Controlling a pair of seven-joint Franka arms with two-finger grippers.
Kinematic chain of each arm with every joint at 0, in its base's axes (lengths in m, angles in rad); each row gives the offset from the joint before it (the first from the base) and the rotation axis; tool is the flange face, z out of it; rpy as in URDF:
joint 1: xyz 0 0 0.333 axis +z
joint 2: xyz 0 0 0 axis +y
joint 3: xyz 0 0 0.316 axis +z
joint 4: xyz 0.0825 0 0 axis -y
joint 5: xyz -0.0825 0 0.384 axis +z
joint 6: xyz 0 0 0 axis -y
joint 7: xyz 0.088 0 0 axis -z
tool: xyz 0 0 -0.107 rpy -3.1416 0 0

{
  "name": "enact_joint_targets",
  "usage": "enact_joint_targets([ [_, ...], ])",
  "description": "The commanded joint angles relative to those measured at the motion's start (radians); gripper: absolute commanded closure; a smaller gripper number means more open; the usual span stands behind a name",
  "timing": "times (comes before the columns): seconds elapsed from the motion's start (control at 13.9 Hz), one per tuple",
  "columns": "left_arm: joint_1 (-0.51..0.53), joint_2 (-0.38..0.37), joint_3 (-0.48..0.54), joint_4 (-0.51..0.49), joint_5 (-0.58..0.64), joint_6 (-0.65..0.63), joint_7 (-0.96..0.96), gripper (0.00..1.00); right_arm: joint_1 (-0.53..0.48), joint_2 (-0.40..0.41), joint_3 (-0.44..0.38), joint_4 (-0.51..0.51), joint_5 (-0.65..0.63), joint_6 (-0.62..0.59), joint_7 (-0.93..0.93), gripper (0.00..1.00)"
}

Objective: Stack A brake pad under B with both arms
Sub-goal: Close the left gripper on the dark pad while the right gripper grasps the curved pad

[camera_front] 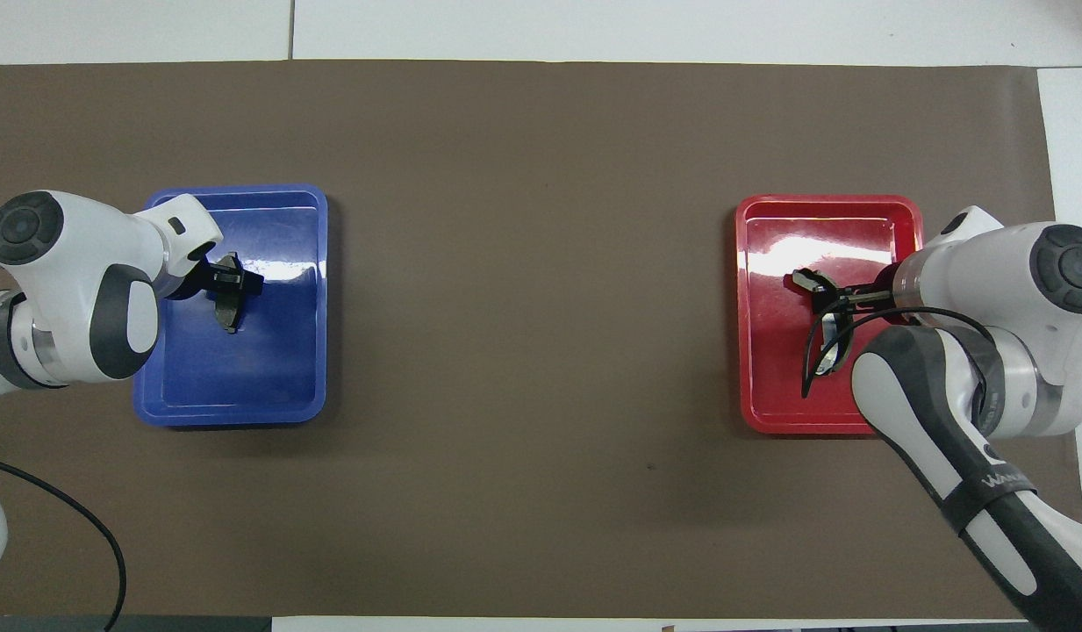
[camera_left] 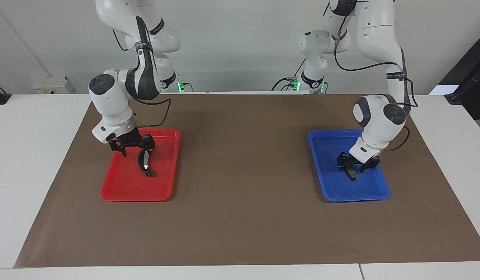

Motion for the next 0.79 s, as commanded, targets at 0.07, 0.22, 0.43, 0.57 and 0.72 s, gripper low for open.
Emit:
enact_joint_targets([
  [0.07,0.009,-0.02,0.006,-0.009,0.012,-0.062,0.016,0.92,-0.03,0.072,0.007,-0.029,0.014,0.085,-0.071,0.0],
  [0.22,0.013,-0.034,0.006,-0.006,0.012,-0.098,0.011,0.99,-0.036,0.086,0.007,-0.032,0.014,0.096,-0.092,0.0],
  [0.43,-0.033,-0.107,0.006,0.078,0.007,-0.272,-0.001,0.99,-0.039,0.085,0.008,-0.036,0.015,0.078,-0.126,0.01],
  [0.57,-0.09,-0.107,0.006,0.179,0.007,-0.372,-0.066,0.99,-0.035,0.082,0.008,-0.037,0.015,0.06,-0.125,0.02],
  [0.72,-0.156,-0.101,0.006,0.213,0.007,-0.398,-0.225,0.99,-0.033,0.076,0.008,-0.036,0.015,0.032,-0.126,0.02],
])
